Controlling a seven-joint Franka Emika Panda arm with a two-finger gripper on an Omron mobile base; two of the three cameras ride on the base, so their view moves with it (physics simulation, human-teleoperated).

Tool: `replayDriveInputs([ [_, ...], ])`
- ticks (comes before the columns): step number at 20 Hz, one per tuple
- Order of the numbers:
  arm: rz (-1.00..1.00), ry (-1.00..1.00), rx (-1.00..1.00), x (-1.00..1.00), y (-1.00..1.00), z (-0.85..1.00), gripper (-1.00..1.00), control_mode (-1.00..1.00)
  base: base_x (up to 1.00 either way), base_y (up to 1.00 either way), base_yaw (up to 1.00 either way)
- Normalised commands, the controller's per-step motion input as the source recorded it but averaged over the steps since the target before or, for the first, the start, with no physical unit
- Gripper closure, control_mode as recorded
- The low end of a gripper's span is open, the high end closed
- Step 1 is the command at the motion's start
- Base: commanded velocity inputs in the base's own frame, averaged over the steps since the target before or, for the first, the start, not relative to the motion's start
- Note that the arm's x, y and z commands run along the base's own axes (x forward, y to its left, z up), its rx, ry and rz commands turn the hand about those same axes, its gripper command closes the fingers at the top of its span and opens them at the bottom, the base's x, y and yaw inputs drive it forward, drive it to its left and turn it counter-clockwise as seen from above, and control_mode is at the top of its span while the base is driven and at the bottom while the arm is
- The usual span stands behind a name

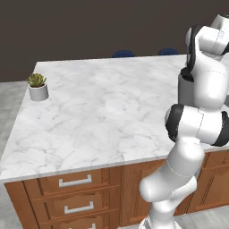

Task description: Close the lid blender by securely placing the lid on top.

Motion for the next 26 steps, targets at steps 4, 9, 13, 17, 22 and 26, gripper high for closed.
replayDriveInputs([
  [4, 0.00, 0.00, 0.00, 0.24, -0.19, 0.00, 1.00, -1.00, 0.00, 0.00, 0.00],
  [9, 0.00, 0.00, 0.00, 0.02, -0.07, -0.12, 1.00, -1.00, 0.00, 0.00, 0.00],
  [13, 0.00, 0.09, 0.00, 0.00, -0.02, -0.09, 1.00, -1.00, 0.00, 0.00, 0.00],
  [17, 0.00, 0.08, 0.00, 0.00, 0.00, -0.15, 1.00, -1.00, 0.00, 0.00, 0.00],
  [22, 0.00, 0.17, 0.03, -0.07, 0.00, -0.15, 1.00, -1.00, 0.00, 0.00, 0.00],
  [26, 0.00, 0.16, 0.00, 0.00, 0.00, 0.24, 1.00, -1.00, 0.00, 0.00, 0.00],
])
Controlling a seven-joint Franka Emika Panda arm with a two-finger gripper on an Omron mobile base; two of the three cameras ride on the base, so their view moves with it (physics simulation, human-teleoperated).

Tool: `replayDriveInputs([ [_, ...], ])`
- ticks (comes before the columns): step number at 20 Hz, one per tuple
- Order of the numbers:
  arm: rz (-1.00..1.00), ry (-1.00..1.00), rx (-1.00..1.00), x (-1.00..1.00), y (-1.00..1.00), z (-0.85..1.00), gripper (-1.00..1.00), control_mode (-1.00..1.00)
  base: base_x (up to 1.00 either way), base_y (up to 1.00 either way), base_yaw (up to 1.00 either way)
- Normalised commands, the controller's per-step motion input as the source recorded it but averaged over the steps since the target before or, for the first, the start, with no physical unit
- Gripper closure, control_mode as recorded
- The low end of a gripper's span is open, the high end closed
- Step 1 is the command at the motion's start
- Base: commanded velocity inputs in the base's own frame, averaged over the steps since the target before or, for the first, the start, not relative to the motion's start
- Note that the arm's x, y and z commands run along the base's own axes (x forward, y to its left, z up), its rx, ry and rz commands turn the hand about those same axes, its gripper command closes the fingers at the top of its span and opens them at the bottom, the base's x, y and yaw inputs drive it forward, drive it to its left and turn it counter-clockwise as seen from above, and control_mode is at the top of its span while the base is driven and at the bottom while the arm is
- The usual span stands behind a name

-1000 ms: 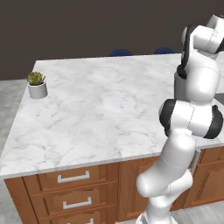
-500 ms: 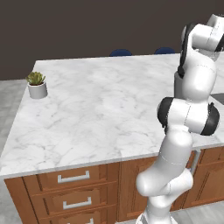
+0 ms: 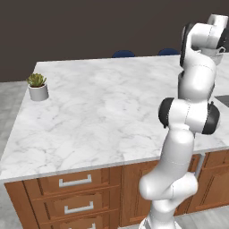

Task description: Close the lid blender by securely placing the lid on top.

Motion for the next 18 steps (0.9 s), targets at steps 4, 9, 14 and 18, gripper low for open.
replayDriveInputs([
  [4, 0.00, 0.06, 0.00, 0.00, 0.00, -0.01, 1.00, -1.00, 0.00, 0.00, 0.00],
  [9, 0.00, 0.00, 0.04, -0.07, 0.00, -0.39, 1.00, -1.00, 0.00, 0.00, 0.00],
  [14, 0.00, -0.09, 0.13, -0.34, 0.00, -0.51, -1.00, -1.00, 0.00, 0.00, 0.00],
  [18, 0.00, -0.04, 0.05, -0.18, 0.00, -0.15, -1.00, -1.00, 0.00, 0.00, 0.00],
])
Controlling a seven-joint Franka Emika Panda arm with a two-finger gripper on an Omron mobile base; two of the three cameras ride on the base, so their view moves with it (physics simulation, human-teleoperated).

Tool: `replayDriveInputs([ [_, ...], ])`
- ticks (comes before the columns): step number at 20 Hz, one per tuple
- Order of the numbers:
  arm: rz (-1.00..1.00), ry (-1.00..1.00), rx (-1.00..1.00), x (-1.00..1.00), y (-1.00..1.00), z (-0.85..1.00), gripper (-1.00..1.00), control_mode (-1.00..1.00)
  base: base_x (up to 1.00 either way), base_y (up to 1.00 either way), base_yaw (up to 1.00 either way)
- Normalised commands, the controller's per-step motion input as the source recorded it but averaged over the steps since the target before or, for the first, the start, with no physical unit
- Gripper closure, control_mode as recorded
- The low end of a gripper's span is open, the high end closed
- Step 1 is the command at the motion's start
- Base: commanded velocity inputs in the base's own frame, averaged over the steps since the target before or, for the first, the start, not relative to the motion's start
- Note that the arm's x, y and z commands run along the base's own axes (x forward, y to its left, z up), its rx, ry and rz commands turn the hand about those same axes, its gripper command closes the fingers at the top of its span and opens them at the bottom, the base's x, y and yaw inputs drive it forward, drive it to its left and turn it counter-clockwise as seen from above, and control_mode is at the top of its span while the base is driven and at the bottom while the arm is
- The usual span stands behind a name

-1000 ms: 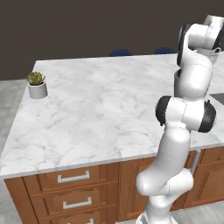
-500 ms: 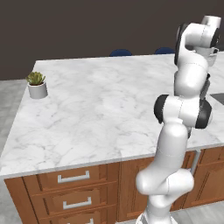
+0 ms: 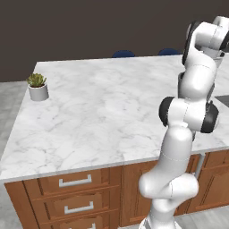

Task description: Close the lid blender by securely placing the lid on top.

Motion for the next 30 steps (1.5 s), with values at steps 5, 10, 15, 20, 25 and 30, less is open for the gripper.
replayDriveInputs([
  [5, 0.00, -0.03, 0.00, -0.09, 0.00, 0.00, -1.00, -1.00, 0.00, 0.00, 0.00],
  [10, 0.00, -0.16, 0.00, -0.25, 0.01, 0.14, -1.00, -1.00, 0.00, 0.00, 0.00],
  [15, -0.02, -0.23, 0.00, -0.65, 0.35, 0.24, -1.00, -1.00, 0.00, 0.00, 0.00],
  [20, -0.03, -0.24, 0.00, -0.99, 0.63, 0.08, -1.00, -1.00, 0.00, 0.00, 0.00],
  [25, -0.06, -0.20, -0.01, -1.00, 0.75, 0.07, -1.00, -1.00, 0.00, 0.00, 0.00],
  [30, -0.10, -0.12, -0.09, -0.84, 1.00, 0.00, -1.00, -1.00, 0.00, 0.00, 0.00],
])
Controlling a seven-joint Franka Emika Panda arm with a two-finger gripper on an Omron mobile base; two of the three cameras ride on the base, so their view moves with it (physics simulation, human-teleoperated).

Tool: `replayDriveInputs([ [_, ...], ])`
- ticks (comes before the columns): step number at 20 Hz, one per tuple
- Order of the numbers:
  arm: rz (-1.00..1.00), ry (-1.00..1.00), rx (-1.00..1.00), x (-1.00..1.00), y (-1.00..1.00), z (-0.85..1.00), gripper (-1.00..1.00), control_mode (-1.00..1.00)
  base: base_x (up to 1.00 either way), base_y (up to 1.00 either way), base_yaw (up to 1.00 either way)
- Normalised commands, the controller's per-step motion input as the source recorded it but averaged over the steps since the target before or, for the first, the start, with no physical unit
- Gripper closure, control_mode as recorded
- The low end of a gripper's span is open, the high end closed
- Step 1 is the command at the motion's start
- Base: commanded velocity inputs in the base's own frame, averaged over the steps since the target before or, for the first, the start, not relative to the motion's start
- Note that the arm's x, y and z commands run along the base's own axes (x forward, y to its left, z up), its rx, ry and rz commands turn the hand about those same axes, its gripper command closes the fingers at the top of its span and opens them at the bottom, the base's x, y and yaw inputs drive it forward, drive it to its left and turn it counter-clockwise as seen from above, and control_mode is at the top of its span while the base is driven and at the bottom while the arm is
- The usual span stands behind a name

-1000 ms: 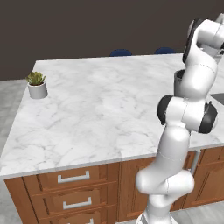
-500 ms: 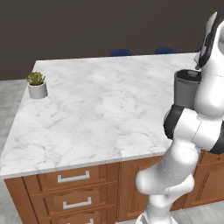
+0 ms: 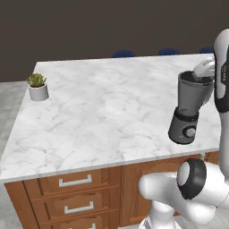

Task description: Close the lid blender by securely placing the lid on top.

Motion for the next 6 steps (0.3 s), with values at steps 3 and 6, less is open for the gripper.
replayDriveInputs([
  [3, -0.11, -0.01, -0.14, -0.55, 1.00, 0.00, -1.00, -1.00, 0.00, 0.00, 0.00],
  [6, -0.12, 0.00, -0.17, -0.29, 1.00, 0.00, -1.00, -1.00, 0.00, 0.00, 0.00],
])
